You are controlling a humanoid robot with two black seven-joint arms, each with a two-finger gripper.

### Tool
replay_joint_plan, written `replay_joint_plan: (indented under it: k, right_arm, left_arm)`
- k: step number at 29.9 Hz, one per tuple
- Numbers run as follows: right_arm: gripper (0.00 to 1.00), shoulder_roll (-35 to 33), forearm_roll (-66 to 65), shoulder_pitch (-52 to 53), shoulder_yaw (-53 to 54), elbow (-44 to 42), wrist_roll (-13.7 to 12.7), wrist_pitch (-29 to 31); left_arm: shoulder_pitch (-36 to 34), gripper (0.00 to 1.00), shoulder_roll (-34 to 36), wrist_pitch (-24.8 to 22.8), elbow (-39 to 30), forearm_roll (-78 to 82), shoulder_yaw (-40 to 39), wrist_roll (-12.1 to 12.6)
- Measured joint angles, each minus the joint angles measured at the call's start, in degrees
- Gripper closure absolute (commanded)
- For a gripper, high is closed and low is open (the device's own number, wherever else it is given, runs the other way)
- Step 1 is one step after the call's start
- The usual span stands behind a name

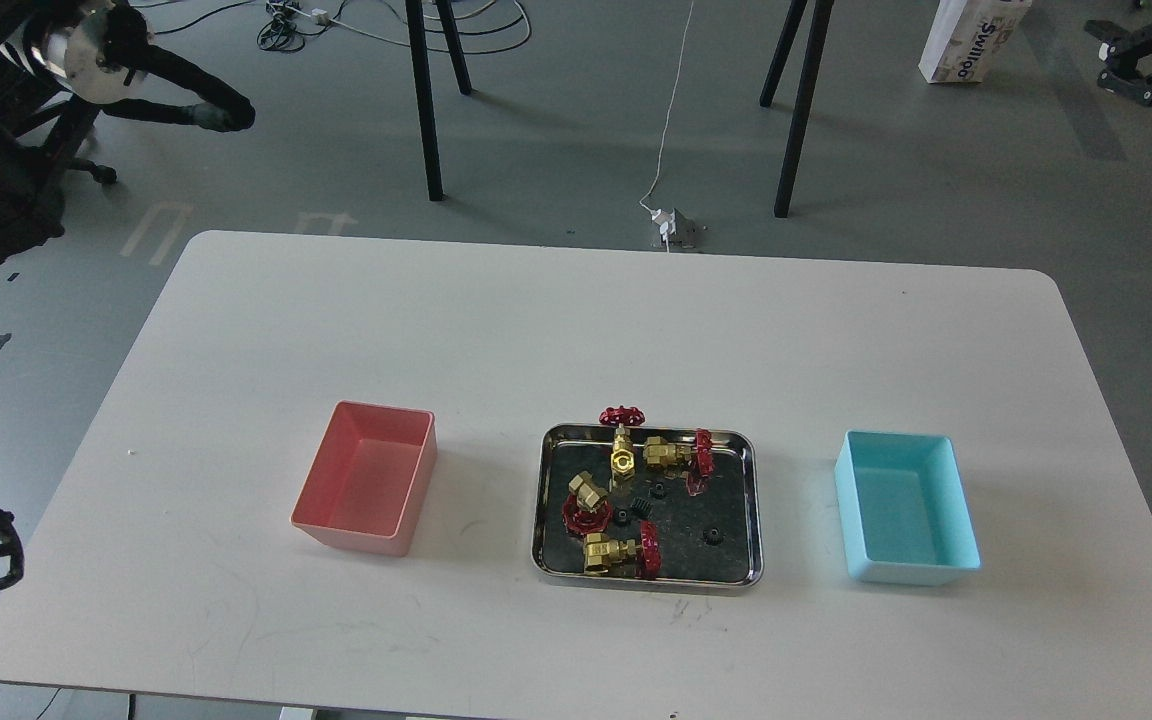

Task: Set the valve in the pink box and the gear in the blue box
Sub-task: 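Move the left arm forward over the table toward the steel tray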

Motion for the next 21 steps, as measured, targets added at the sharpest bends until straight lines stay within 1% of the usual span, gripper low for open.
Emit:
replay_joint_plan:
  k: [2,3,4,6,8,9,10,11,13,17,19,21]
  right_arm:
    - [0.0,0.04,0.0,0.0,-0.16,0.33,-0.21,-0.16]
    - [0.0,0.04,0.0,0.0,-0.23,0.55,-0.32,-0.19]
    - [0.0,0.03,0.0,-0.01,-0.29,0.82,-0.41,-0.19]
    - [0.0,-0.04,0.01,-0.07,-0.39,1.51,-0.48,-0.14]
    - [0.0,-0.08,0.01,-0.15,-0.47,2.51,-0.48,-0.13]
    - [0.01,-0.04,0.01,-0.16,-0.48,2.84,-0.42,-0.14]
    - [0.01,0.05,0.01,-0.18,-0.49,3.13,-0.32,-0.15]
    - [0.01,0.14,0.01,-0.21,-0.5,3.29,-0.21,-0.16]
    - [0.01,0.2,-0.09,-0.26,-0.55,3.36,-0.04,-0.2]
    - [0.01,0.17,-0.39,-0.26,-0.59,3.45,0.21,0.18]
    - [0.01,-0.03,-0.51,-0.25,-0.59,3.45,0.22,0.58]
    - [0.01,-0.25,-0.59,-0.24,-0.62,3.45,0.22,1.05]
  left_arm:
    - [0.02,0.01,-0.17,0.62,0.28,0.23,0.12,-0.47]
    - [0.09,0.01,-0.17,0.86,0.34,0.58,0.29,-1.37]
    - [0.33,0.0,-0.17,1.2,0.37,1.36,0.5,-3.53]
    - [1.32,0.0,-0.17,2.04,0.43,3.22,0.36,-10.35]
    - [2.77,0.0,-0.17,2.69,0.61,3.85,-0.78,-19.61]
    - [3.43,0.0,-0.21,2.94,1.01,3.57,-1.47,-23.34]
    - [4.0,0.0,-0.42,3.3,2.07,2.63,-2.3,-26.61]
    - [4.42,0.0,-0.85,3.84,3.84,1.22,-3.06,-28.63]
    - [4.73,0.0,-2.43,5.33,7.27,-1.5,-3.55,-30.23]
    - [5.05,0.0,-6.01,7.65,9.71,-2.96,-3.3,-30.81]
    - [5.67,0.0,-6.43,6.9,9.69,-1.96,-2.33,-30.87]
    - [6.33,0.0,-6.53,5.26,9.22,0.09,0.34,-30.87]
